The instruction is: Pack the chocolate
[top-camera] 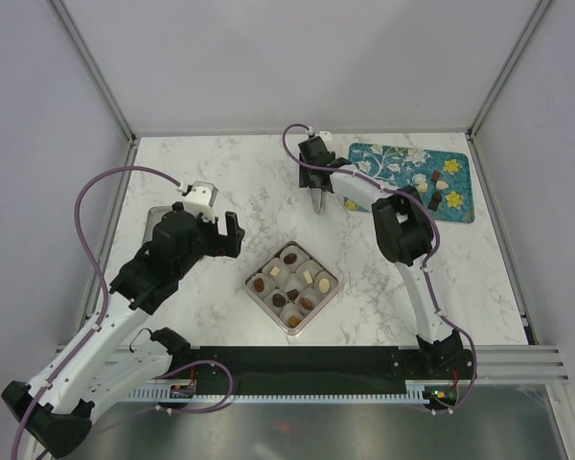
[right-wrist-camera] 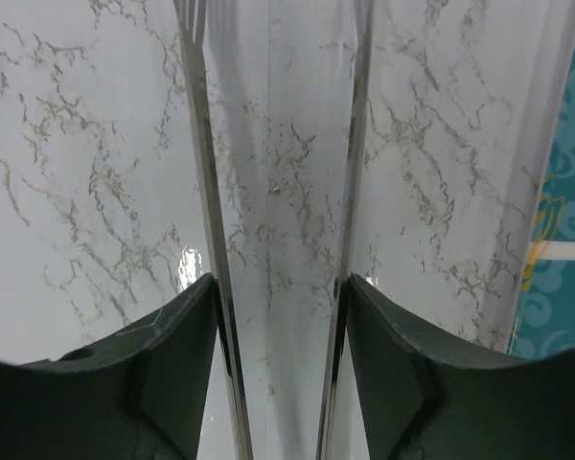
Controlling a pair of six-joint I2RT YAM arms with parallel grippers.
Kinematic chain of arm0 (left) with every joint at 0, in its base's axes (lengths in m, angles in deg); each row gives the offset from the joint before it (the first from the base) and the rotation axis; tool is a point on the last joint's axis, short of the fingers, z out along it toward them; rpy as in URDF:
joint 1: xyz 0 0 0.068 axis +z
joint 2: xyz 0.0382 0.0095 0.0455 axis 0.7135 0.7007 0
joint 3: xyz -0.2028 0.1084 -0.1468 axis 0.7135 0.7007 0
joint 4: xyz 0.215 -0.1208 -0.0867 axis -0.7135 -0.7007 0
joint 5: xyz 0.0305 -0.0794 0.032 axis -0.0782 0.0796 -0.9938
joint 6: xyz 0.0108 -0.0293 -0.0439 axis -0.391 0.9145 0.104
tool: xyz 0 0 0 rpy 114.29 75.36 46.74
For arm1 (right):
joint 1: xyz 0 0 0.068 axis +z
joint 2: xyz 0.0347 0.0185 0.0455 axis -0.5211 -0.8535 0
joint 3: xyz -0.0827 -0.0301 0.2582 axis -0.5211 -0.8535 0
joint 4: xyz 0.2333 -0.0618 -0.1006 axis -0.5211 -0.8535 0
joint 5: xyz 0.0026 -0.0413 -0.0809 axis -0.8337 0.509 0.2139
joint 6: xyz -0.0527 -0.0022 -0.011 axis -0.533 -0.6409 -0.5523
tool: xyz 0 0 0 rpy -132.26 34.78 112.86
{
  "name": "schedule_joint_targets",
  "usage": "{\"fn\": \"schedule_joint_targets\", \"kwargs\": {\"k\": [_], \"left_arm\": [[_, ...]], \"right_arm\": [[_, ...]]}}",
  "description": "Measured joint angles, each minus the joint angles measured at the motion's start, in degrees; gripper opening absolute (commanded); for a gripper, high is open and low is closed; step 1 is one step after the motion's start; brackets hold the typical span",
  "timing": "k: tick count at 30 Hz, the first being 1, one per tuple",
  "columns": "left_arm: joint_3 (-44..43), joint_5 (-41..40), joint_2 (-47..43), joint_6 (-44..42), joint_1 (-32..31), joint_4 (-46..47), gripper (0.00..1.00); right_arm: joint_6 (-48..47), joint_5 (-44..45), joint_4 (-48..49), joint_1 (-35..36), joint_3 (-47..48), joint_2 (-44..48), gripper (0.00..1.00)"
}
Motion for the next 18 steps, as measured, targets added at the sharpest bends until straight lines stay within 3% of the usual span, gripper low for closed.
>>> {"fn": "schedule_joint_targets", "kwargs": {"k": [4,9,18], "left_arm": [[0.00,-0.13,0.52,0.00,0.00,0.00,0.97],[0.00,-0.85,1.70,0.00,0.00,-0.02,0.97],[0.00,-1.68,4.46,0.04,0.00,-0.09,0.96]], "right_arm": [[0.70,-0.02,0.04,0.00,0.00,-1.09,0.74],[1.14,-0.72,0.20,-0.09,0.00,-1.14,0.98],[1.14,-1.97,-3.21,-0.13,-2.47,7.15,0.98]]}}
